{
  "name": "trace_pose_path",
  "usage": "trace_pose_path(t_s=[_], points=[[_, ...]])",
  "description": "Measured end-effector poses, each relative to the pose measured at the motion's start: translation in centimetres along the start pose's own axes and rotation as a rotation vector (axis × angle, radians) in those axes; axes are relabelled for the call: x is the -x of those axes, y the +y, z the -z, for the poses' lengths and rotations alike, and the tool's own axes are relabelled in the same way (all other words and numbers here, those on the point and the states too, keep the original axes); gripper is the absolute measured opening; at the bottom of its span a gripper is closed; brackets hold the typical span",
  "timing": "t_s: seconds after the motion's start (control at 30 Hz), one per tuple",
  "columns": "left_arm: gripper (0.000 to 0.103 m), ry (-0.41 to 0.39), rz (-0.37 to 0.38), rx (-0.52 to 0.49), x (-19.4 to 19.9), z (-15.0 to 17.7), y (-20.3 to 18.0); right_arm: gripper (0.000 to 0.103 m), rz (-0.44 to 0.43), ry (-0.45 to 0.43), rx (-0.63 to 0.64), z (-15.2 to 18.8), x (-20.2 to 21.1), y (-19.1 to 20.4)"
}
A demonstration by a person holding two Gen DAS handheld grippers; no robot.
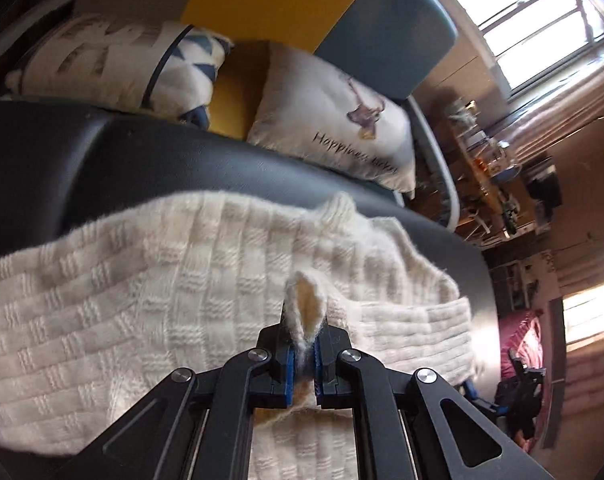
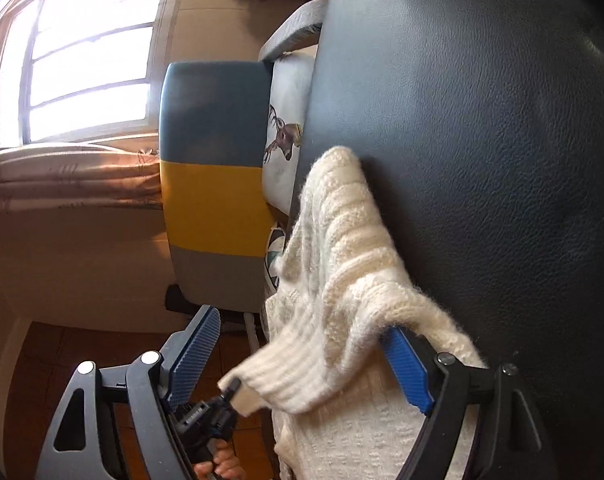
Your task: Fold clothes
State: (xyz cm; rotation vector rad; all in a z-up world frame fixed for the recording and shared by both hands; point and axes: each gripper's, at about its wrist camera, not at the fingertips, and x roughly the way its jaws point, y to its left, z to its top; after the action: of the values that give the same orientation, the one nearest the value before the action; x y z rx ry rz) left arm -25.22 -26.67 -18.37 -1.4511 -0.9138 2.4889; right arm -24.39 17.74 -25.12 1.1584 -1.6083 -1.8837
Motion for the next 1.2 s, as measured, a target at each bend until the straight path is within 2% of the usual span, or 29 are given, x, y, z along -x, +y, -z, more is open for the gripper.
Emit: trace_pose_path(t_s=[0.1,0.23,0.3,0.47,0.57,0.67,0.8,0.87,0.97,1.03,1.07,1.1,1.2], points=[[0.007,-0.024,-0.012,-0.027,0.6,-1.2,-0.6,0.083,0.039,0.004,0.007,0.6,-0.2,-0.7],[0.007,0.064,-0.095,-0.012,-1.6,-0.5,1.2,0.083,0.018,-0.008,-0.013,0.2,0.3,-1.2],[0.007,0.096,-0.099,0.050,-2.4,0.2,2.9,0.083,0.006,-0.012,-0.019,0.0,0.6,-1.2],[0.013,0.148,-0.026,0.251,-2.7,1.4,6.9,0.083,-0.022,-0.029,-0.065,-0.6,1.4,-2.0],[0.023,0.129,0.011,0.327,-1.5,1.3,8.1,0.083,-0.037,-0.021,-0.040,-0.4,2.0,-1.4],[0.034,0.100,0.034,0.341,0.1,1.2,8.5,0.083,-0.017,0.003,0.004,-0.2,2.2,-0.7],[0.043,0.120,0.122,0.325,1.6,2.2,8.3,0.083,0.000,0.032,0.052,0.5,2.5,0.1],[0.045,0.128,0.111,0.301,1.7,3.0,8.1,0.083,-0.012,0.046,0.023,0.5,2.2,-0.2],[0.045,0.150,0.069,0.266,0.6,4.1,7.8,0.083,-0.011,0.043,-0.042,0.3,1.4,-1.1],[0.044,0.134,0.048,0.239,0.2,4.5,7.1,0.083,-0.032,0.039,-0.105,0.0,0.6,-1.8],[0.034,0.129,0.045,0.234,0.0,4.5,6.7,0.083,-0.039,0.031,-0.127,-0.1,0.4,-2.0],[0.018,0.131,0.049,0.236,-0.1,4.5,6.4,0.083,-0.036,0.016,-0.134,-0.3,0.3,-2.0],[0.013,0.107,0.099,0.258,0.7,4.3,5.8,0.083,-0.099,-0.089,-0.100,-0.5,1.7,-1.2]])
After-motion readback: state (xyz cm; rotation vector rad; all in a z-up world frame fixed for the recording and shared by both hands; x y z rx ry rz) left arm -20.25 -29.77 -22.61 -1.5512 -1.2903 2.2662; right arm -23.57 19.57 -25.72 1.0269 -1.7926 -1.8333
